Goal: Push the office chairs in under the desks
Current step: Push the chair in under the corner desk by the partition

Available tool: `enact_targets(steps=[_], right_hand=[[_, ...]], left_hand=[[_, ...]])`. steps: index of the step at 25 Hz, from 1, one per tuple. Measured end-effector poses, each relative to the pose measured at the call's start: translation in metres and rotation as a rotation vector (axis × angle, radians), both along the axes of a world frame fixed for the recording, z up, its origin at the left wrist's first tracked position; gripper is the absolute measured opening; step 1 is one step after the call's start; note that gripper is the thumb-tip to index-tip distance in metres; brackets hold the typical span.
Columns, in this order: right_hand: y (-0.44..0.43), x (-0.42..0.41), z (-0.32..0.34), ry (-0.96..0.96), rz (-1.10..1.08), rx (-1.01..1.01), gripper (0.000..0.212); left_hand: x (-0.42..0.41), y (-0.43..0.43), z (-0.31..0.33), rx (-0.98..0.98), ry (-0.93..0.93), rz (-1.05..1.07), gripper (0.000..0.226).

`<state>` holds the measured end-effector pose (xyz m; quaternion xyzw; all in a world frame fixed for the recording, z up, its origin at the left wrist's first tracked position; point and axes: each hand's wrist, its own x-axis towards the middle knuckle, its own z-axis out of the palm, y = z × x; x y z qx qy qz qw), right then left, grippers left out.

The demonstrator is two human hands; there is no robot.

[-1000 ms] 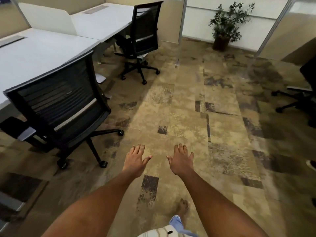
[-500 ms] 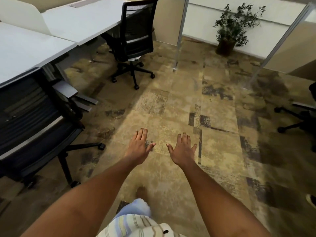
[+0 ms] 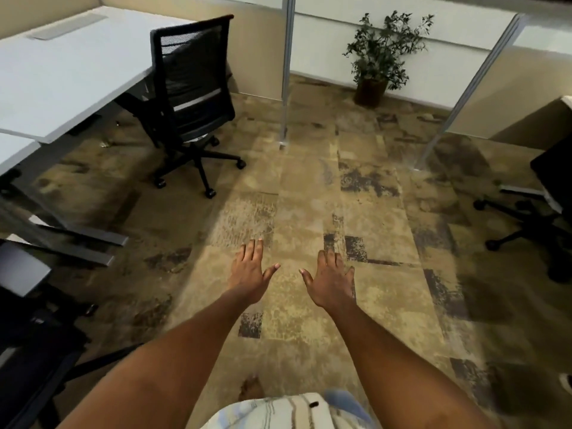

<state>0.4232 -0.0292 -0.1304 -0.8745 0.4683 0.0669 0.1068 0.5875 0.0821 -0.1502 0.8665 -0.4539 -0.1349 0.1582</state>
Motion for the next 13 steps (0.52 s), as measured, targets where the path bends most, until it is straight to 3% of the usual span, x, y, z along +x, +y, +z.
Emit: enact_targets(steps=[6,13], right_hand=[[-0.111,0.089,-0.008,-0.050,-0.001,0.017,0.074],[-0.285,0.216,-0.003,-0.093,0.157,0.031,0.076]], left_hand=[[0.077,-0.104,-0.011,0.042,0.018,-0.008,0.081],[0.185,-0.245,-0.009,0.031,-0.047,0.155,0.083]])
